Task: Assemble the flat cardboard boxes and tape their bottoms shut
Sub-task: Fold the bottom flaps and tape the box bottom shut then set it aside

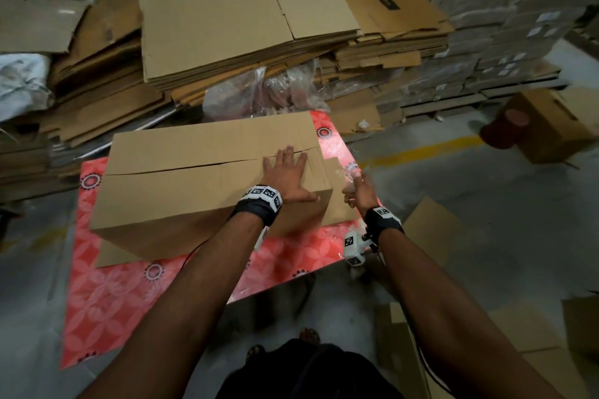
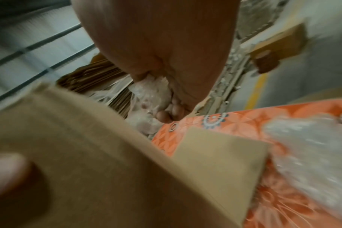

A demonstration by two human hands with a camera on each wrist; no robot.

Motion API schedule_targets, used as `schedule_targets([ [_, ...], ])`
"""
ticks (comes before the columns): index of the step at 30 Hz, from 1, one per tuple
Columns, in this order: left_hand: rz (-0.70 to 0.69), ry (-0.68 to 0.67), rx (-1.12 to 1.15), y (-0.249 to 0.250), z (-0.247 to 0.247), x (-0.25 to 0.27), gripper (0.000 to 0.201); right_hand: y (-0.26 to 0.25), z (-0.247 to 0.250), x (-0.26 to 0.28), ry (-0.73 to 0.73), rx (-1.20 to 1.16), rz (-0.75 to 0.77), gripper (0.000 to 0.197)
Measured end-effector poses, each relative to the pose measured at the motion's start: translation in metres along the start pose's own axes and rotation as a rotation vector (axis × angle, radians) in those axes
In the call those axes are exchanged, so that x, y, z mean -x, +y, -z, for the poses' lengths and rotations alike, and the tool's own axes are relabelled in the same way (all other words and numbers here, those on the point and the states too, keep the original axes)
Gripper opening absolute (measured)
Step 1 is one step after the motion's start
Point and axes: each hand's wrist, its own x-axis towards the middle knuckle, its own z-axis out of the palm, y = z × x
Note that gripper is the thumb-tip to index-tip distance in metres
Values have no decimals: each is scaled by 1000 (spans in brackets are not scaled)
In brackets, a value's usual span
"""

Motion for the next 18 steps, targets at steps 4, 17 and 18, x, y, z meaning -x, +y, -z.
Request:
schedule_targets([
  [4, 6, 7, -9, 1, -3, -2, 129, 32, 39, 12, 118, 329, 71, 53],
  [17, -11, 21, -38, -2, -7, -3, 134, 66, 57, 64, 80, 889, 212, 51],
  [18, -9, 17, -34, -2, -7, -3, 134, 64, 53, 65, 57, 867, 213, 51],
])
